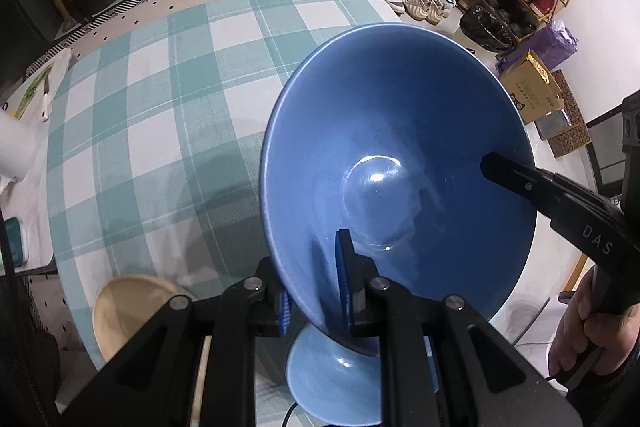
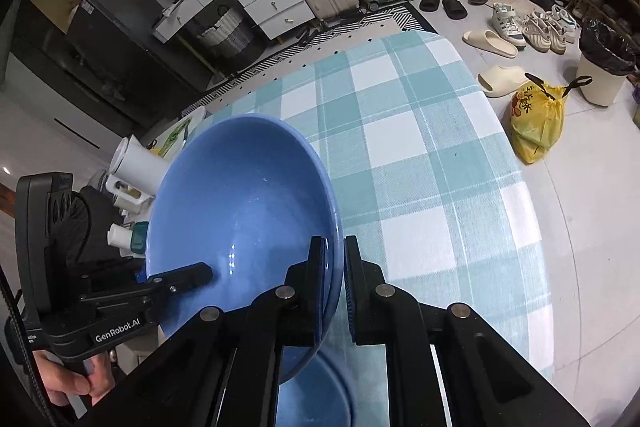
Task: Organize plates and bowls
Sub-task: 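Lift and carry the blue bowl with both grippers toward the nested bowls, then lower the held bowl into the nested blue bowls with both grippers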
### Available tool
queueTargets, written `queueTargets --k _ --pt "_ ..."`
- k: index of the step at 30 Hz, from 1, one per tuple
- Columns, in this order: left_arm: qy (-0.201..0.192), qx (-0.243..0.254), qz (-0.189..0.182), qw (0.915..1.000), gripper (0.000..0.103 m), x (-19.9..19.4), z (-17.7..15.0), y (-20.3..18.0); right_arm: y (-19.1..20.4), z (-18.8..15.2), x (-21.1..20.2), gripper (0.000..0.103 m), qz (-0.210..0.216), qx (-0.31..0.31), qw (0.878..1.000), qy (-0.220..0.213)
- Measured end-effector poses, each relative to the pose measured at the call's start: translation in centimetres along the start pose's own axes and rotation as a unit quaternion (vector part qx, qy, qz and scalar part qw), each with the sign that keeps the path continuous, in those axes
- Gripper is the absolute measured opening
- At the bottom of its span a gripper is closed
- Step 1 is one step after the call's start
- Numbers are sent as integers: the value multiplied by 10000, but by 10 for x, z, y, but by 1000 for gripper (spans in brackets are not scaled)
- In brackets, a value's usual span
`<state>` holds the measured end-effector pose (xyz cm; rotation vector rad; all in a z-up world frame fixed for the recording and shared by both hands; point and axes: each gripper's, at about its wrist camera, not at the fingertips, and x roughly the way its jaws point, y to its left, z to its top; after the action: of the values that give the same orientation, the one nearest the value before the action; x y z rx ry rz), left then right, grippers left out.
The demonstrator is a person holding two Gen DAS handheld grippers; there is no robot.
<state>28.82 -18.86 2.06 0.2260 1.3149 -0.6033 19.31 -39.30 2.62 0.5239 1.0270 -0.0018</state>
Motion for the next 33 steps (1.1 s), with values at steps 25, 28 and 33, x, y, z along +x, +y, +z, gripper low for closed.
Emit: queueTargets --k 25,28,33 --pt "-178 157 100 9997 23 -10 -121 -12 28 -119 -24 12 -91 -198 9997 -139" --pt "-306 336 312 9985 28 -9 -134 -15 33 -133 -17 12 -119 -336 9992 -177" --pt "-421 447 379 9974 32 1 -146 -15 31 -148 -8 12 -207 -434 9986 -239"
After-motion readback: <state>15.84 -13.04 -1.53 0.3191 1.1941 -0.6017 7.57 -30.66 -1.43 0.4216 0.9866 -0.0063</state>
